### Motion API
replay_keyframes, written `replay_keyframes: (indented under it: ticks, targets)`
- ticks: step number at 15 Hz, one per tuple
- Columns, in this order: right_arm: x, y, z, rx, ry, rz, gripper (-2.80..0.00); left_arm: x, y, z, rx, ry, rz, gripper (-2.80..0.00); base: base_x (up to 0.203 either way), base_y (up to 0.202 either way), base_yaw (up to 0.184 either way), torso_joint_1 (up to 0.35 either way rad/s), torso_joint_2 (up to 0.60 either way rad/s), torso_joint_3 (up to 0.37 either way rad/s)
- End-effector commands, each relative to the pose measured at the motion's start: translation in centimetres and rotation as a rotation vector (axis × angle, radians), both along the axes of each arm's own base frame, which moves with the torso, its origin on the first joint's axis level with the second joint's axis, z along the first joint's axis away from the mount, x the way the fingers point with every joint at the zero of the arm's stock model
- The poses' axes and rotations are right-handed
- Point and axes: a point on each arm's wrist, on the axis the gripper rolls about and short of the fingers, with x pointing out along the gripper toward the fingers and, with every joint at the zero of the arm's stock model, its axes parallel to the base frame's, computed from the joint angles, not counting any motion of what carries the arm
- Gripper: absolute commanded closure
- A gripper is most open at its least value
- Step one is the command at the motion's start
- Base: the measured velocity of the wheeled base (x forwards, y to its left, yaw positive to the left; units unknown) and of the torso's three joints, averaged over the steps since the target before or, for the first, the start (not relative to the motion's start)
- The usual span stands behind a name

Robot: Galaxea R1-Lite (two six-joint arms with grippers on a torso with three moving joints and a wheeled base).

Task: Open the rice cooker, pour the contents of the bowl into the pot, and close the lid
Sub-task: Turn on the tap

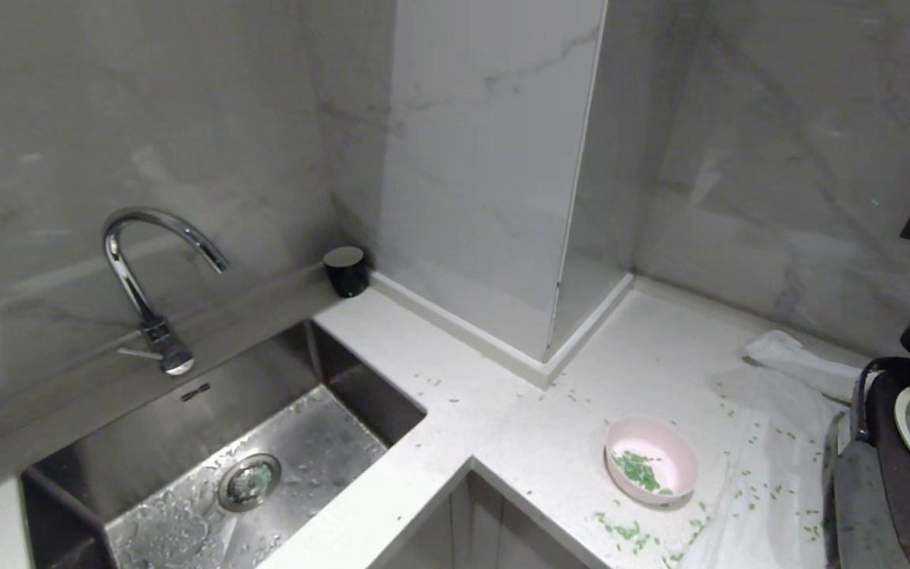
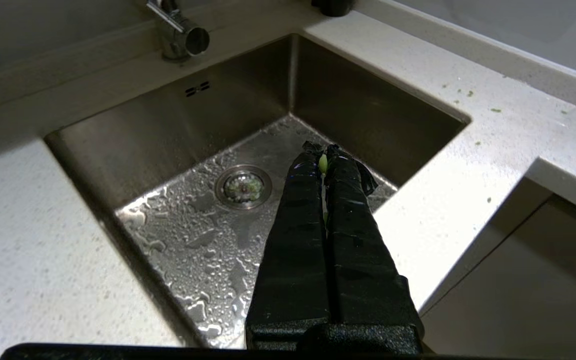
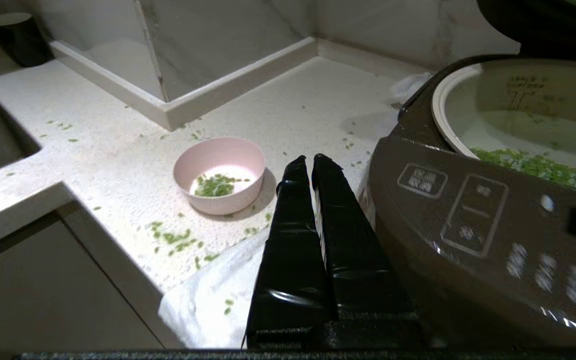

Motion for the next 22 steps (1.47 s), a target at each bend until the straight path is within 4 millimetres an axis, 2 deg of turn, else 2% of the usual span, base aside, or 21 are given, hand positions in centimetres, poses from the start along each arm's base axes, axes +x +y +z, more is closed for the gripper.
replay_keyframes:
  ticks: [1, 7, 8, 10, 11, 12, 14, 17, 19, 22]
  targets:
    - [0.0, 0.0, 0.0, -0.001, -0.001, 0.000, 0.00, 0.0, 0.0, 0.0, -0.001, -0.001, 0.001, 0.00, 0.115, 0.000, 0.003, 0.014, 0.00, -0.005]
    - [0.0, 0.0, 0.0, -0.001, -0.001, 0.000, 0.00, 0.0, 0.0, 0.0, 0.000, -0.003, 0.011, 0.00, 0.000, 0.000, 0.000, 0.000, 0.00, 0.000]
    - [0.0, 0.0, 0.0, -0.001, -0.001, 0.000, 0.00, -0.2, 0.0, 0.8, 0.000, -0.025, 0.020, 0.00, 0.000, 0.000, 0.000, 0.000, 0.00, 0.000]
    - [0.0, 0.0, 0.0, -0.001, -0.001, 0.000, 0.00, -0.2, 0.0, 4.1, -0.008, -0.046, 0.031, 0.00, 0.000, 0.000, 0.000, 0.000, 0.00, 0.000]
    - [0.0, 0.0, 0.0, -0.001, -0.001, 0.000, 0.00, 0.5, 0.0, 6.0, -0.023, -0.018, 0.044, 0.00, 0.000, 0.000, 0.000, 0.000, 0.00, 0.000]
    - [0.0, 0.0, 0.0, -0.001, 0.000, 0.000, 0.00, 1.9, 0.0, 7.8, -0.047, 0.033, 0.061, 0.00, 0.000, 0.000, 0.000, 0.000, 0.00, 0.000]
    - [0.0, 0.0, 0.0, -0.001, -0.001, 0.000, 0.00, 6.1, 0.3, 10.8, -0.096, 0.148, 0.094, 0.00, 0.000, 0.000, 0.000, 0.000, 0.00, 0.000]
    - [0.0, 0.0, 0.0, -0.001, -0.001, 0.000, 0.00, 13.2, 0.8, 12.6, -0.168, 0.306, 0.132, 0.00, 0.000, 0.000, 0.000, 0.000, 0.00, 0.000]
    - [0.0, 0.0, 0.0, -0.001, -0.001, 0.000, 0.00, 18.1, 1.0, 12.0, -0.225, 0.412, 0.178, 0.00, 0.000, 0.000, 0.000, 0.000, 0.00, 0.000]
    - [0.0, 0.0, 0.0, -0.001, -0.001, 0.000, 0.00, 25.2, 0.8, 7.9, -0.276, 0.563, 0.363, 0.00, 0.000, 0.000, 0.000, 0.000, 0.00, 0.000]
